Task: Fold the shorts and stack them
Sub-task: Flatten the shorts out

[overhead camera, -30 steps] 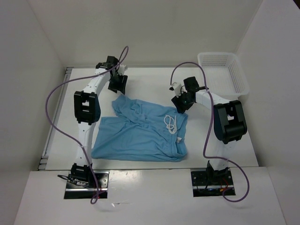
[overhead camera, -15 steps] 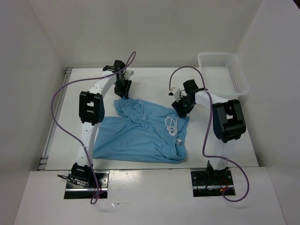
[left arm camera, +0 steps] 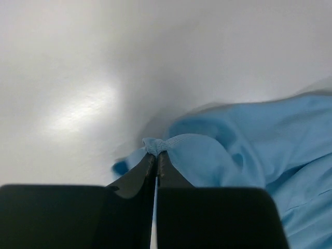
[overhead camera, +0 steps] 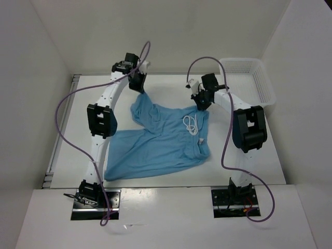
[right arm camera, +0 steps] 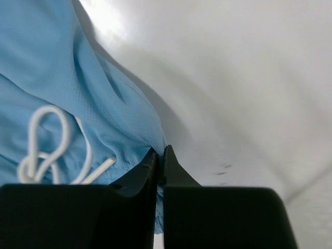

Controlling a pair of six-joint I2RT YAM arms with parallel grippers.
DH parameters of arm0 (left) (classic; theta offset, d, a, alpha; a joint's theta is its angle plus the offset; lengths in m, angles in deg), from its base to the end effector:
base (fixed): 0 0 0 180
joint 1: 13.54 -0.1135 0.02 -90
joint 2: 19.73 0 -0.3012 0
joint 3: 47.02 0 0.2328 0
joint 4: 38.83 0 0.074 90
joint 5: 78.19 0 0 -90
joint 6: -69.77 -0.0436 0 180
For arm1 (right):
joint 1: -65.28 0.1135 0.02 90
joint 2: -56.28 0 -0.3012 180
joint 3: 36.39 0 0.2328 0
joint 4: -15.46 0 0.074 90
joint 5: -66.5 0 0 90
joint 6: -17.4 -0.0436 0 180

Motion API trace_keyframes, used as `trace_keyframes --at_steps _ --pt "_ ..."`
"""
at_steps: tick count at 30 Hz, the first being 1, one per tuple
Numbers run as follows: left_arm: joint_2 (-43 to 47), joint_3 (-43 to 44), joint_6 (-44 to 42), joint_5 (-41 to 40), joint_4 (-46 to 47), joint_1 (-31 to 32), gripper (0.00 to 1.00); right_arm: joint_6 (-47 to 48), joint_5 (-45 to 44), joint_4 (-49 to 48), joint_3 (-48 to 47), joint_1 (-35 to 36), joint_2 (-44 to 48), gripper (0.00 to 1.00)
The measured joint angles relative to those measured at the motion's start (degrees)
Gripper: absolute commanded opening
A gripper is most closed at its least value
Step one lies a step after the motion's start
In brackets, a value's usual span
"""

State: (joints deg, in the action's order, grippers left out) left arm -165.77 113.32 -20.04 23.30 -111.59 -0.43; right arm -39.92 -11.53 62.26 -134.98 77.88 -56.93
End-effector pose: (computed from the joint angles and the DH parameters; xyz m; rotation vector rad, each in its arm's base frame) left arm 0.5400 -0.1347 0.2398 0.3655 2.5723 -0.3445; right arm 0.4077 0.1004 0.2291 -1.0696 2.3834 0.1536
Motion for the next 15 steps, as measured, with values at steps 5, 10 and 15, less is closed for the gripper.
trace_keyframes --at_steps 5,10,15 --pt "7.2 3.2 0.0 -3.5 2.7 -3.5 0.00 -1.2 -3.7 -4.5 -6.5 0.0 2.0 0.00" --pt "20.3 -6.9 0.0 -6.8 4.5 -5.5 0.00 0.5 -6.0 -5.6 -3.1 0.4 8.1 0.00" --pt "32.6 -26.2 0.0 -10.7 7.7 -4.4 0.00 2.8 -8.0 -5.8 3.4 0.5 14.1 0.00"
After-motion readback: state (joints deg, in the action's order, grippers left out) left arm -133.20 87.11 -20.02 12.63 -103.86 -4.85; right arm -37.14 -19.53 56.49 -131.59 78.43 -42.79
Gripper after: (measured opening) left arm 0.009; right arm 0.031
